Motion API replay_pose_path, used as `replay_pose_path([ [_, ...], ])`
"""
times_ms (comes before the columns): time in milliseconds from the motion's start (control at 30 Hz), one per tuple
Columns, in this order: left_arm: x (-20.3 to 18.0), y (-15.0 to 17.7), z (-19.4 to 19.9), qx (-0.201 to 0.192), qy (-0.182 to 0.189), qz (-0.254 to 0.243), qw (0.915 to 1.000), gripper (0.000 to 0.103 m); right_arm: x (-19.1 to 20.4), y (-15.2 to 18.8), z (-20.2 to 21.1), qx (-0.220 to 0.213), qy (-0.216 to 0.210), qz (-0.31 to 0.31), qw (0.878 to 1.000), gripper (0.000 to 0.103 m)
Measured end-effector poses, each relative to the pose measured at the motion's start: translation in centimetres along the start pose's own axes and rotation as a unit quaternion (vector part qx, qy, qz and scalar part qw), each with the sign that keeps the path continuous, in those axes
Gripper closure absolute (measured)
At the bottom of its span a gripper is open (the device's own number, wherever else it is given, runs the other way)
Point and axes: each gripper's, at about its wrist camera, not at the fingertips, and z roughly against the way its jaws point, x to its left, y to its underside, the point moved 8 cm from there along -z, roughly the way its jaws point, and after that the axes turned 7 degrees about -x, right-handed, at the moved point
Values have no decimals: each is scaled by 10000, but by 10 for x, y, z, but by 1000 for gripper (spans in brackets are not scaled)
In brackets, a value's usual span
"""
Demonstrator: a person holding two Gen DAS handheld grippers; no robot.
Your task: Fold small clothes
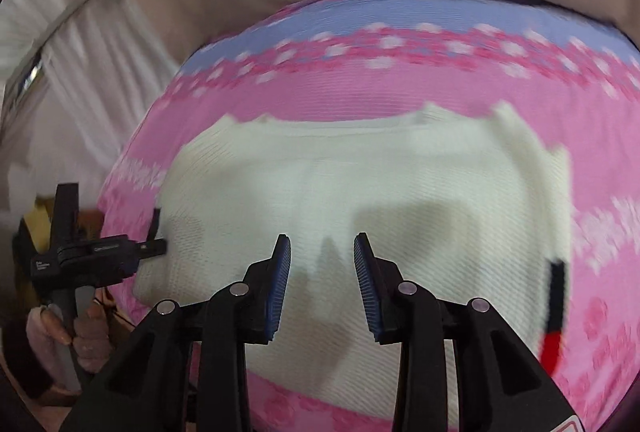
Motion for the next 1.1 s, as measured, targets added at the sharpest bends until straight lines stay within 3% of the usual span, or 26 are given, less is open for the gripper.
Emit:
replay_pose_path([
  [133, 2, 6, -7, 9, -35, 0, 10000, 49, 29, -10, -33, 285, -82, 135, 9995, 76],
  [300, 7, 0, -6, 87, 279, 275, 9992, 49, 83, -26, -50, 440, -576, 489, 9962, 75],
  [333, 7, 2, -3, 52, 254, 101, 9996, 49, 99, -32, -57, 465, -684, 574, 9949, 74],
  [467, 5, 14, -2, -6, 119, -392, 9992, 49, 135, -57, -87, 457, -629, 763, 9940, 48],
  [567, 6, 17, -1, -11, 143, -467, 9988, 48, 149, -66, -125, 689, -606, 582, 9941, 47],
  [633, 7, 17, 1, -11, 181, -522, 9985, 48, 148, -61, -151, 930, -426, 581, 9931, 78],
  [667, 8, 16, 3, -28, 204, -531, 9984, 48, 145, -60, -159, 989, -337, 548, 9930, 101],
  [733, 13, 6, 17, -174, 351, -435, 9983, 49, 134, -61, -152, 825, -388, 218, 9956, 103],
  [867, 24, -31, 46, -541, 594, -189, 9966, 48, 113, -74, -73, -73, -662, -155, 9977, 103],
  [933, 24, -56, 51, -663, 647, -87, 9957, 48, 104, -75, -51, -210, -653, -294, 9972, 103],
  [1033, 16, -92, 50, -909, 444, -95, 9948, 48, 103, -75, -71, 144, -543, -428, 9975, 86],
  [1100, 8, -105, 50, -1072, 134, -275, 9938, 48, 110, -76, -98, 357, -499, -464, 9970, 50],
])
